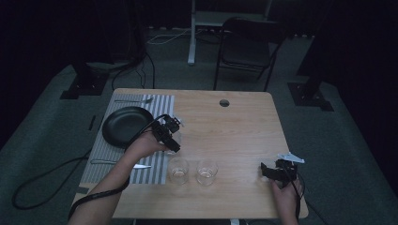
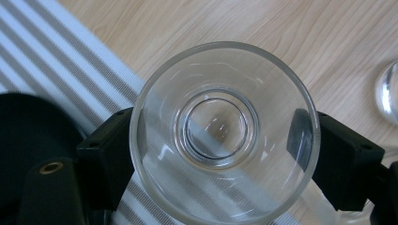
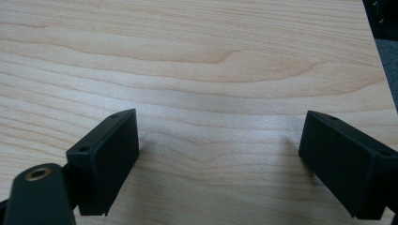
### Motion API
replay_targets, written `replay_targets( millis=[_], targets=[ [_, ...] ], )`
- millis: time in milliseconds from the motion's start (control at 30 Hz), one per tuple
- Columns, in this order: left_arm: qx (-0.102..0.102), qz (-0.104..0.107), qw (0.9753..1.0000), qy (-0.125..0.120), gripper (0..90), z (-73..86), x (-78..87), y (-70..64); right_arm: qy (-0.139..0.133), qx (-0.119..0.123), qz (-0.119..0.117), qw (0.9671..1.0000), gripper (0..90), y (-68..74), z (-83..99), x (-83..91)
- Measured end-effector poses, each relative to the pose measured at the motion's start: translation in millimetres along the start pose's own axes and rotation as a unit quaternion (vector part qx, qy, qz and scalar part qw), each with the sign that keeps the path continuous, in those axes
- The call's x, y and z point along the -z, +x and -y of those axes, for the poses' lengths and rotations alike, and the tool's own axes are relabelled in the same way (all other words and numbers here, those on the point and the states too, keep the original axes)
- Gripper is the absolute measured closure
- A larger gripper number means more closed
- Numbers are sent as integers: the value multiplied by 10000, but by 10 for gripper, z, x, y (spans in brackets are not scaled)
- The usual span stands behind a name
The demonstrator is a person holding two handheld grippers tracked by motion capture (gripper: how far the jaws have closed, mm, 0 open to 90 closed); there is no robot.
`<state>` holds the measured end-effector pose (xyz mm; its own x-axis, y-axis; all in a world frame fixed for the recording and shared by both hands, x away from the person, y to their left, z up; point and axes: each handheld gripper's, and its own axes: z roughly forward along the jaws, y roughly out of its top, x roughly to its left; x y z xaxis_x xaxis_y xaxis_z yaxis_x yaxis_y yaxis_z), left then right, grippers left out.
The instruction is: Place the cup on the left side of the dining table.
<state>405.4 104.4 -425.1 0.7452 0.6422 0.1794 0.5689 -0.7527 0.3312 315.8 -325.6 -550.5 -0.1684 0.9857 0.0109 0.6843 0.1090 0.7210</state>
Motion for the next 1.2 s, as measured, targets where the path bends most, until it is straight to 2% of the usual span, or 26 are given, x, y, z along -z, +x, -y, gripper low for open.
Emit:
replay_targets(
  millis=[33,433,667,733,833,900,1000,1133,1200],
  targets=[
    [105,16,9999,-4,185,35,7,35,-2,0,-1,10000,120,0,0,0],
    [304,-58,9994,145,185,248,-11,217,-2,-1,0,10000,120,0,0,0],
    [581,-156,9981,157,185,376,-52,334,-2,-1,-1,10000,120,0,0,0],
    [570,-139,9981,183,185,390,-57,346,-2,0,-1,10000,120,0,0,-1],
    [690,-97,9973,213,185,450,-82,385,0,0,0,10000,121,-1,0,0],
    [650,-97,9975,242,185,469,-90,389,-2,-1,-1,10000,120,0,0,-1],
    [775,-119,9966,238,185,511,-114,420,-2,-1,-1,10000,120,0,0,-1],
    [873,-32,9958,272,184,573,-172,463,-3,0,-1,10000,120,0,0,-1],
    [958,-4,9952,185,184,598,-178,481,-1,1,0,10000,120,-1,0,0]
  ],
)
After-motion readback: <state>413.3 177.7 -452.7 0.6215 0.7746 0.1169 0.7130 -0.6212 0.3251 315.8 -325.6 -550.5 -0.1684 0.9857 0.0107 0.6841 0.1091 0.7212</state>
